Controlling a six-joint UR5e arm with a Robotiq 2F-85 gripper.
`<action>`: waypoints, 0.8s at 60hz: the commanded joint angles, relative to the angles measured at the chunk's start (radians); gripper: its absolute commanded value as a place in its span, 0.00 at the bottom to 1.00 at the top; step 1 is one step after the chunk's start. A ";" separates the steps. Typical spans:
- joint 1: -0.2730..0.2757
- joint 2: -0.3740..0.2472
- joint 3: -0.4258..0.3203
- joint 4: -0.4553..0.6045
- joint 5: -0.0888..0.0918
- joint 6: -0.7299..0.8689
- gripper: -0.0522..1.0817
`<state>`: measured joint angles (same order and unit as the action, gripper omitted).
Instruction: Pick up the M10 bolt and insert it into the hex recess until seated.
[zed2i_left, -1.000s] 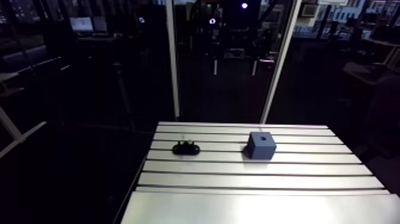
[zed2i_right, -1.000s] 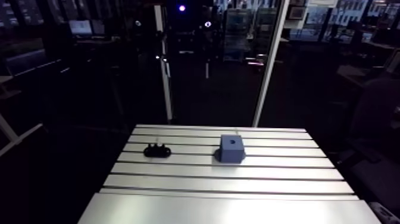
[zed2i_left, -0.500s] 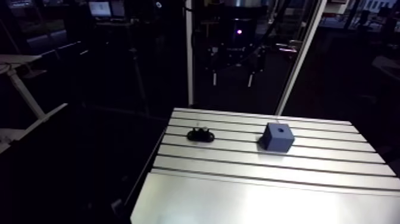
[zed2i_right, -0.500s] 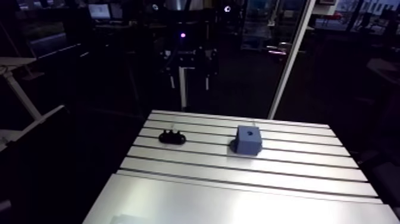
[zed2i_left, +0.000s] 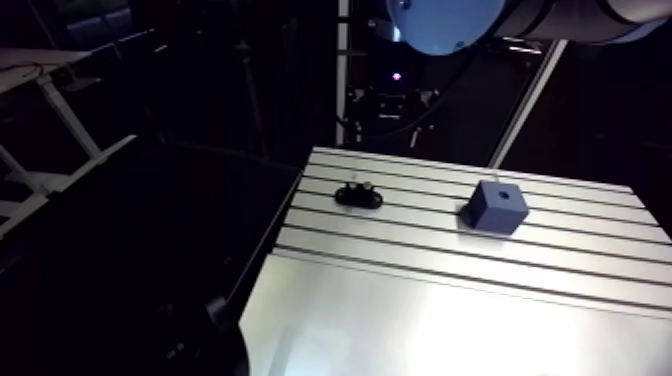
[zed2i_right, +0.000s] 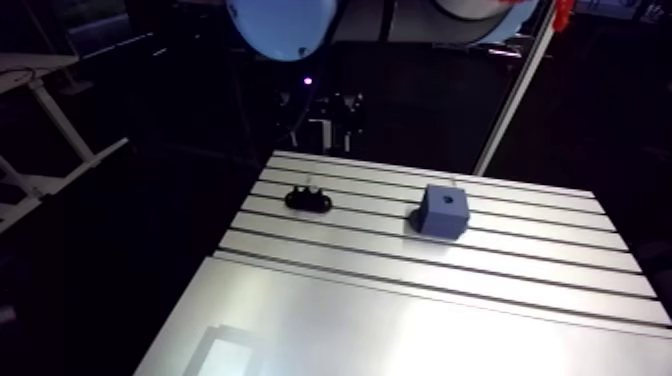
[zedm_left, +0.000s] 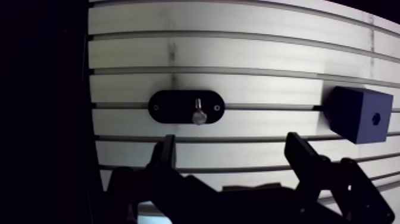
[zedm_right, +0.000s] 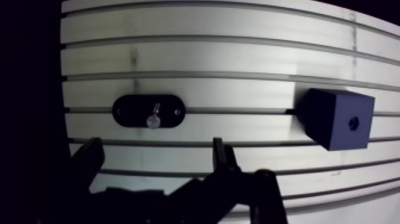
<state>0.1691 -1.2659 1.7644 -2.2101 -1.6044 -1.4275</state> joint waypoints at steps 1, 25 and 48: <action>0.009 0.052 0.023 -0.086 0.001 0.009 0.05; 0.013 0.067 0.031 -0.099 -0.001 0.011 0.05; 0.014 0.096 0.051 -0.107 0.001 0.028 0.14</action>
<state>0.1823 -1.1842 1.8036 -2.3117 -1.6056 -1.4104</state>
